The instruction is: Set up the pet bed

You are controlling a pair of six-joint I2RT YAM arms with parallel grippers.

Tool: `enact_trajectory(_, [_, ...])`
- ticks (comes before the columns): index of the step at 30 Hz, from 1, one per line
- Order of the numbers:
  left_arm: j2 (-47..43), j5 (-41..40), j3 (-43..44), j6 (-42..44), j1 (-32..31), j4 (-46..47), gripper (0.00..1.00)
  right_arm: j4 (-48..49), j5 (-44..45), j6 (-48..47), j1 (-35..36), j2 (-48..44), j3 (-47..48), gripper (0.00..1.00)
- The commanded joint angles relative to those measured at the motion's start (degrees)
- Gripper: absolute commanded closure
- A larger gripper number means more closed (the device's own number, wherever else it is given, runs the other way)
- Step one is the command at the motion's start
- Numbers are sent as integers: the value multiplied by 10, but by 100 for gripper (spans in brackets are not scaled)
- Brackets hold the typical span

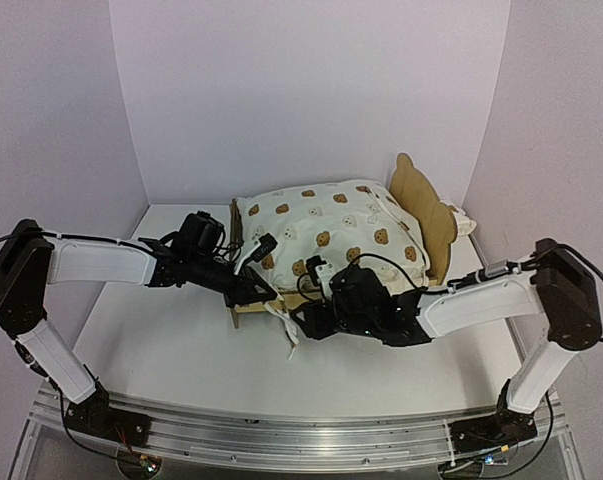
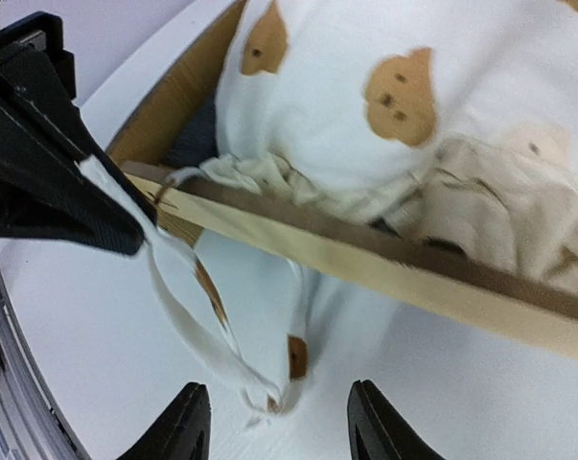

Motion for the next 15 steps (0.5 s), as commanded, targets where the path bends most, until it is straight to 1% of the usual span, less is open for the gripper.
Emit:
enact_trajectory(1, [-20,-7,-1,12,0,19,100,-108,81,108,43,-60,-36,47])
enact_trajectory(2, [-19,-6,-2,12,0,24,100,-102,82,139,52,-53,-47,45])
enact_trajectory(4, [-19,-5,-5,12,0,37,100,-54,67,177,67,-24,-61,41])
enact_trajectory(6, [-18,-5,-7,11,0,41,100,-25,60,179,77,13,-43,36])
enact_trajectory(7, [-18,-5,-8,11,0,42,100,-21,60,175,80,32,-30,36])
enact_trajectory(10, [-19,-5,-10,12,0,45,100,-10,65,183,82,75,4,37])
enact_trajectory(15, [-22,-6,-10,12,0,47,100,10,77,208,82,113,24,45])
